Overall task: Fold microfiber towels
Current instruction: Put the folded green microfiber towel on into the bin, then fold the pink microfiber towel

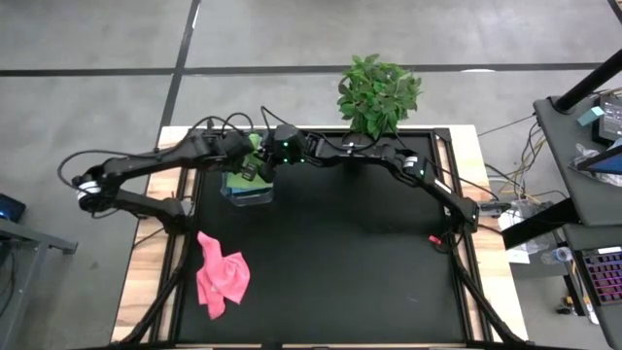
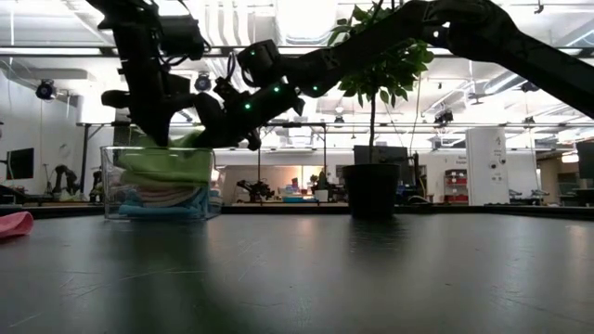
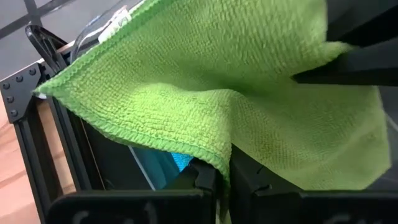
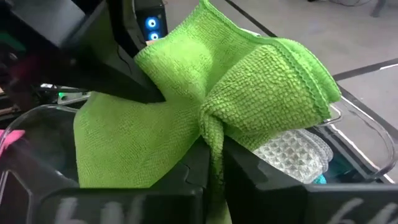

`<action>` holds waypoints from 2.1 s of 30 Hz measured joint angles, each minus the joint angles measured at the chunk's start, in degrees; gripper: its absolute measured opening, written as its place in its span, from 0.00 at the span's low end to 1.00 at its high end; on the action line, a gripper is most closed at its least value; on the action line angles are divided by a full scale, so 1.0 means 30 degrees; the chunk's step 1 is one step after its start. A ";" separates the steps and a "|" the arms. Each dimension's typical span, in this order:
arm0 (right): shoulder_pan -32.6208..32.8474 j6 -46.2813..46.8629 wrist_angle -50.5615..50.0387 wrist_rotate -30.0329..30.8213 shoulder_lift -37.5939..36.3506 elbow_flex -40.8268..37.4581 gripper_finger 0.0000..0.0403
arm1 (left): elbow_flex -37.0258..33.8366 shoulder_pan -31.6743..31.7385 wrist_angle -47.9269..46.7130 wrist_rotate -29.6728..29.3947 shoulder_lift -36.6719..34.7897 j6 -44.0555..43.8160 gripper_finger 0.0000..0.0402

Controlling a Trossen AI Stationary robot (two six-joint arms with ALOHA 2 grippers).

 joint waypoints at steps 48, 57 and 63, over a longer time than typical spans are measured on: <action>0.3069 -0.4412 -0.7525 0.5426 -0.3642 -0.0073 0.19 | 0.0091 0.0781 0.5558 0.1473 0.2016 0.9936 0.01; 0.4047 -0.4138 -1.2244 0.5957 -0.5653 -0.0738 0.10 | 0.0087 0.0922 0.6187 0.5303 0.0900 1.4407 0.01; 0.5065 -0.4575 -1.2850 0.6229 -0.8564 -0.4520 0.10 | 0.0036 0.1600 0.6325 0.5995 0.1266 1.8522 0.01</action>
